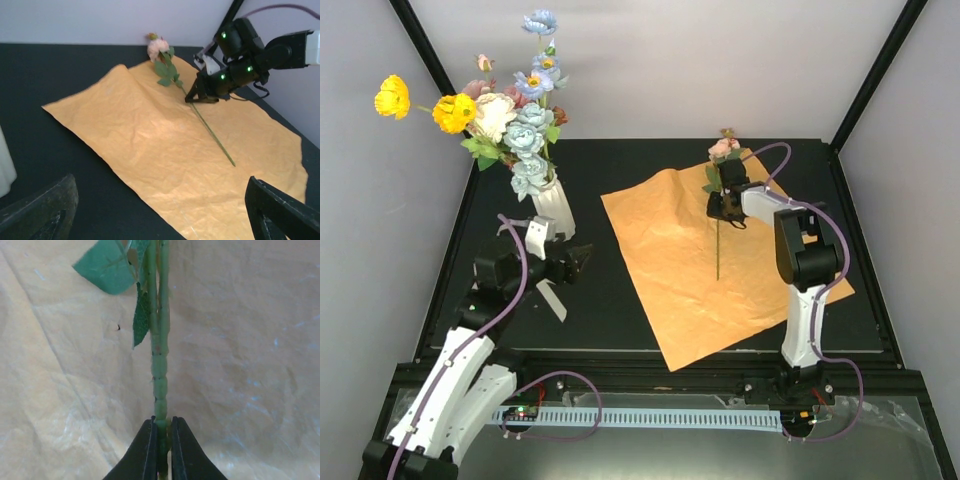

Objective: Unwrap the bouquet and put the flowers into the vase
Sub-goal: Pick up the fake flower from the wrapping paper.

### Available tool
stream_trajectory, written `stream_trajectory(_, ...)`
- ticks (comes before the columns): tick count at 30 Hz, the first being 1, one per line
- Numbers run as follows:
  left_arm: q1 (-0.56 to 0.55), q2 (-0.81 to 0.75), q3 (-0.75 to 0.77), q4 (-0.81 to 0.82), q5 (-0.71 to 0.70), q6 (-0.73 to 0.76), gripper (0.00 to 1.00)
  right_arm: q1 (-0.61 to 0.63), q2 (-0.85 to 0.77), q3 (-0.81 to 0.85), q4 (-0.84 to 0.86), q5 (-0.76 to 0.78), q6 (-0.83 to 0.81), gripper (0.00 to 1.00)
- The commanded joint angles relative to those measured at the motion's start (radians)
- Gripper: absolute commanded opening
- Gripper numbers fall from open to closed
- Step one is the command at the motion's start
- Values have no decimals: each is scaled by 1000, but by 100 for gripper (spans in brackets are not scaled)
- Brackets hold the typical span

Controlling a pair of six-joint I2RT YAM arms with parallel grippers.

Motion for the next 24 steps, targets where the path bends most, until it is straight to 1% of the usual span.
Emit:
stream_trajectory(1,-6,60,61,2,123,-22,92,-4,-138,-71,102,-39,-12,1)
stream_trajectory(4,-6,91,98,-20,166,-26,87,-4,-222,-157,172,-95,1,1)
stream_trajectory(7,-6,95,121,-24,188,-38,84,-2,-320,-231,214,-137,6,1)
stream_trajectory(13,-8,81,186,-12,202,-158,77,6,-545,-440,330,-249,-4,1)
stream_trajectory(18,-9,70,242,30,240,-236,75,57,-766,-590,429,-344,-18,1)
stream_trajectory(21,-12,72,261,67,263,-289,74,94,-902,-665,530,-389,-5,1)
stream_trajectory(24,-16,90,281,88,313,-308,74,130,-1004,-718,637,-463,14,1)
